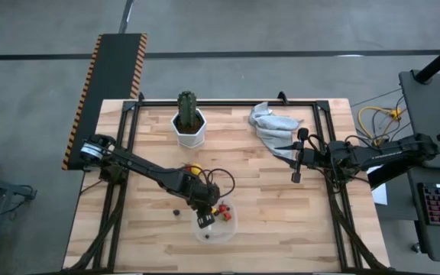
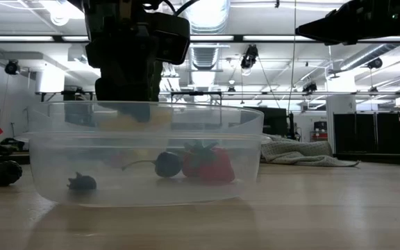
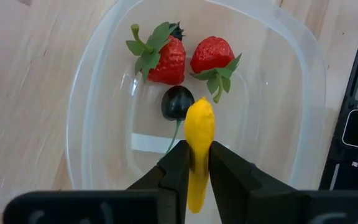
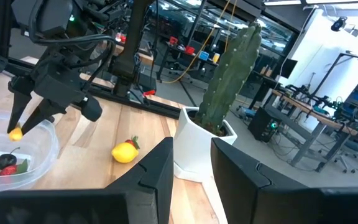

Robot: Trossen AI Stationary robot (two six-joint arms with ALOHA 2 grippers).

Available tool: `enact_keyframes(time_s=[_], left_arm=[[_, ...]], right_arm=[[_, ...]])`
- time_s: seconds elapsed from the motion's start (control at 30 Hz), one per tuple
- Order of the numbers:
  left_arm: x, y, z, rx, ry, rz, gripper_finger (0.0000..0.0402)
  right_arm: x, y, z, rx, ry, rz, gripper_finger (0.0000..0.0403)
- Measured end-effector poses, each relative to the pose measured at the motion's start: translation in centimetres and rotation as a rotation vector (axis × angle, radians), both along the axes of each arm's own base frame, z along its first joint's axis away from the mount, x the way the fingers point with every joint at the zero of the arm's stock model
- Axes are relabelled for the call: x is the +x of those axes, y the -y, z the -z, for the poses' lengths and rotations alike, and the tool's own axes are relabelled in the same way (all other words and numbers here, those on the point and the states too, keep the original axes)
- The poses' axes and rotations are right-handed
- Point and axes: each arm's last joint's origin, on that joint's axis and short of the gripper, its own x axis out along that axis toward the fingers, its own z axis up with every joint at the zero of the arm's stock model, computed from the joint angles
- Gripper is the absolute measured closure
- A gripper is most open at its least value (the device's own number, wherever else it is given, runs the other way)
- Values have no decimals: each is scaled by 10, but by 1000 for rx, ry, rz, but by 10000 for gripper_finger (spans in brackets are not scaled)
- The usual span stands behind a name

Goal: Pick and placing Produce into tupperware
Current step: Put the yellow corn into the transparent container, then put the blackberry into the transparent container

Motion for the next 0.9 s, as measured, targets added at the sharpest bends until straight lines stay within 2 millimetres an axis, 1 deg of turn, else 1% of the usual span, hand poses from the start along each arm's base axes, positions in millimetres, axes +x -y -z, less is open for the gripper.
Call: enact_keyframes(time_s=[0.67, 0.77, 0.9], left_arm=[[1, -1, -1, 28, 20, 38, 354], [1, -1, -1, 28, 20, 39, 335], [1, -1, -2, 27, 22, 37, 289]], right_arm=[[0, 0, 0, 0, 0, 0, 303], [0, 0, 0, 0, 0, 0, 303], [0, 0, 0, 0, 0, 0, 303]])
